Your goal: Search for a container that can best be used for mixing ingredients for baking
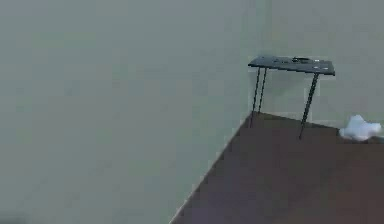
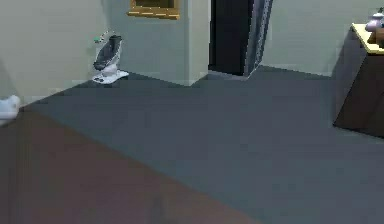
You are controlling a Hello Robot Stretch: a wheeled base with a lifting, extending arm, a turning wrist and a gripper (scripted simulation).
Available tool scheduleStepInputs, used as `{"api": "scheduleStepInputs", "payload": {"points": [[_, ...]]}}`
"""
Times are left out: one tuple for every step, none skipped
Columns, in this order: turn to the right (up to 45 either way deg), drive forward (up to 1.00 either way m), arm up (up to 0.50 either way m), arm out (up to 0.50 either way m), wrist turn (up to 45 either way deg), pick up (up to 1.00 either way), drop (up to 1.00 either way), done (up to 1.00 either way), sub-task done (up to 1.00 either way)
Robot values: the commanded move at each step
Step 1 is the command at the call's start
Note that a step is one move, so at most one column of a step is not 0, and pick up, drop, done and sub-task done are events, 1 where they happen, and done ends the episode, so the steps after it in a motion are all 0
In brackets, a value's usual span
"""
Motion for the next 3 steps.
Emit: {"api": "scheduleStepInputs", "payload": {"points": [[45.0, 0.00, 0.00, 0.00, 0.0, 0.00, 0.00, 0.00, 0.00], [45.0, 0.00, 0.00, 0.00, 0.0, 0.00, 0.00, 0.00, 0.00], [45.0, 0.00, 0.00, 0.00, 0.0, 0.00, 0.00, 0.00, 0.00]]}}
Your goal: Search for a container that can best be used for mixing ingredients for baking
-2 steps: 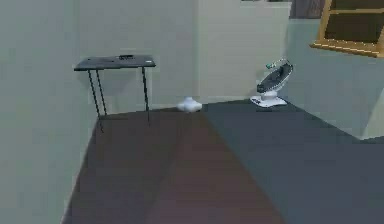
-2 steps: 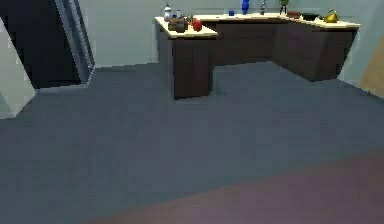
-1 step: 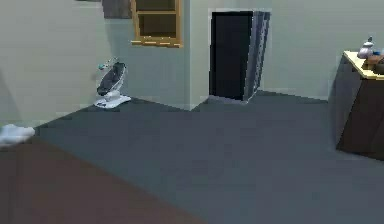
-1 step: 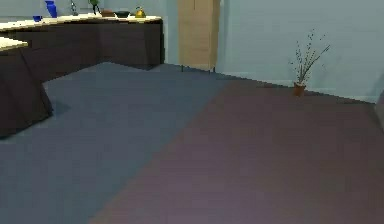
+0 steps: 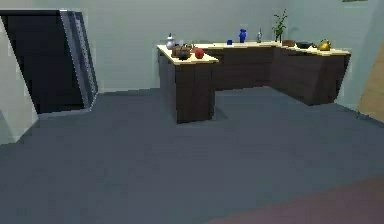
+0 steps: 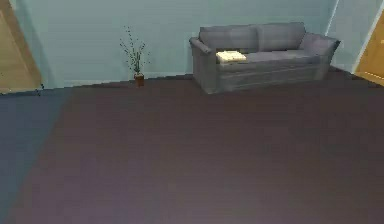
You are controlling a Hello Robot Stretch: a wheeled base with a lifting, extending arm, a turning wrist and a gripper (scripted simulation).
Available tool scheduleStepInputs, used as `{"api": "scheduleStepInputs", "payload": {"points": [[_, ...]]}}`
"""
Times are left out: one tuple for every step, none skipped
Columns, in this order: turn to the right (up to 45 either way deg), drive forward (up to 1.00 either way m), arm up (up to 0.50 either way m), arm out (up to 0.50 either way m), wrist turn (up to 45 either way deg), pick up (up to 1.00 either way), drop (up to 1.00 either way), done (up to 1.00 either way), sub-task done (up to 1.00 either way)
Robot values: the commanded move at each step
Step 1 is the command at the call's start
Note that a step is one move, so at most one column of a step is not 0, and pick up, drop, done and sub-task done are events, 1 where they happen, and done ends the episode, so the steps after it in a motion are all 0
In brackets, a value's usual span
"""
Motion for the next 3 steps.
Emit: {"api": "scheduleStepInputs", "payload": {"points": [[33.0, 0.00, 0.00, 0.00, 0.0, 0.00, 0.00, 0.00, 0.00], [0.0, 1.00, 0.00, 0.00, 0.0, 0.00, 0.00, 0.00, 0.00], [0.0, 1.00, 0.00, 0.00, 0.0, 0.00, 0.00, 0.00, 0.00]]}}
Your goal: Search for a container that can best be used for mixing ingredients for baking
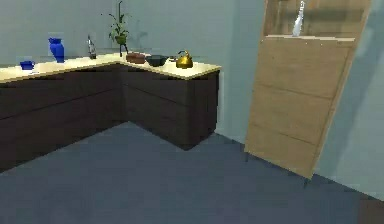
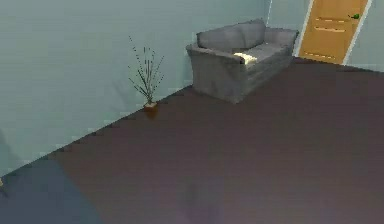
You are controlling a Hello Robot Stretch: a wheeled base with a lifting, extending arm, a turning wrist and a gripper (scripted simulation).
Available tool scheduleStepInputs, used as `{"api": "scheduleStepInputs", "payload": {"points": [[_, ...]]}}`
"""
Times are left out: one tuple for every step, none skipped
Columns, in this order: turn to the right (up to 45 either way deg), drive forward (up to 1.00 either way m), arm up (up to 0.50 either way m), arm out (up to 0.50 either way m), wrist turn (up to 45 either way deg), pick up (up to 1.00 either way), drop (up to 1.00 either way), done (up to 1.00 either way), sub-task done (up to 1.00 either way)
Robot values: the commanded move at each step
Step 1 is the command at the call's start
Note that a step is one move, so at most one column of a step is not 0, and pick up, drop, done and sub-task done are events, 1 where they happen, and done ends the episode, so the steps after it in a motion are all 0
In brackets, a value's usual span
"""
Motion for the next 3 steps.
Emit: {"api": "scheduleStepInputs", "payload": {"points": [[0.0, 1.00, 0.00, 0.00, 0.0, 0.00, 0.00, 0.00, 0.00], [9.0, 0.00, 0.00, 0.00, 0.0, 0.00, 0.00, 0.00, 0.00], [0.0, 0.35, 0.00, 0.00, 0.0, 0.00, 0.00, 0.00, 0.00]]}}
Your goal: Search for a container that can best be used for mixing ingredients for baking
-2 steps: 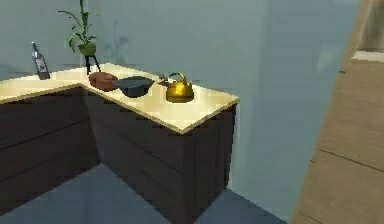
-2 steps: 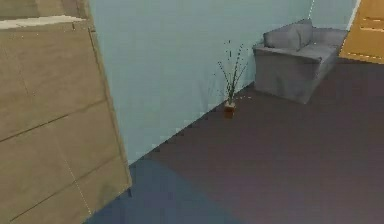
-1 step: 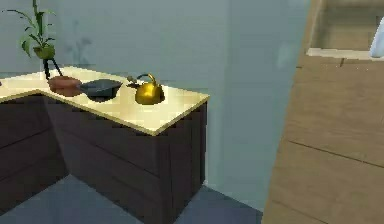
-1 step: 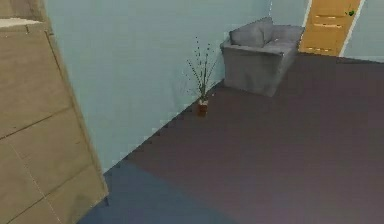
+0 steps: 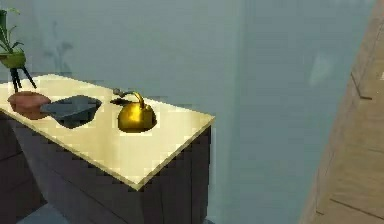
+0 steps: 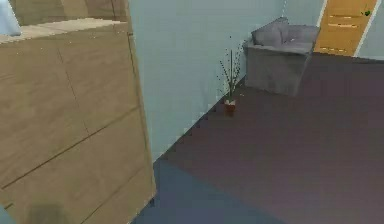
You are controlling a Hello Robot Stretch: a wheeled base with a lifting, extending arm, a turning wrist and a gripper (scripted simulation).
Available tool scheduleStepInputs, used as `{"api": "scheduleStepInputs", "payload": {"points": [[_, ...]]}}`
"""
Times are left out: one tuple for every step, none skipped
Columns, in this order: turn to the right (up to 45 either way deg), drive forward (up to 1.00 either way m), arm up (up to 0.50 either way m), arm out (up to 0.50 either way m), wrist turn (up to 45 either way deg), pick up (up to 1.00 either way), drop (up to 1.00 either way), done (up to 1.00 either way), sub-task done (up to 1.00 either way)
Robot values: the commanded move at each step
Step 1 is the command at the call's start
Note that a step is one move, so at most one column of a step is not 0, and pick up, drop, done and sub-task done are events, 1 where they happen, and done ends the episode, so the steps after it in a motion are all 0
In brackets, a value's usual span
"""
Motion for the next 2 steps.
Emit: {"api": "scheduleStepInputs", "payload": {"points": [[-30.0, 0.00, 0.00, 0.00, 0.0, 0.00, 0.00, 0.00, 0.00], [0.0, 0.00, 0.00, 0.00, 0.0, 0.00, 0.00, 1.00, 0.00]]}}
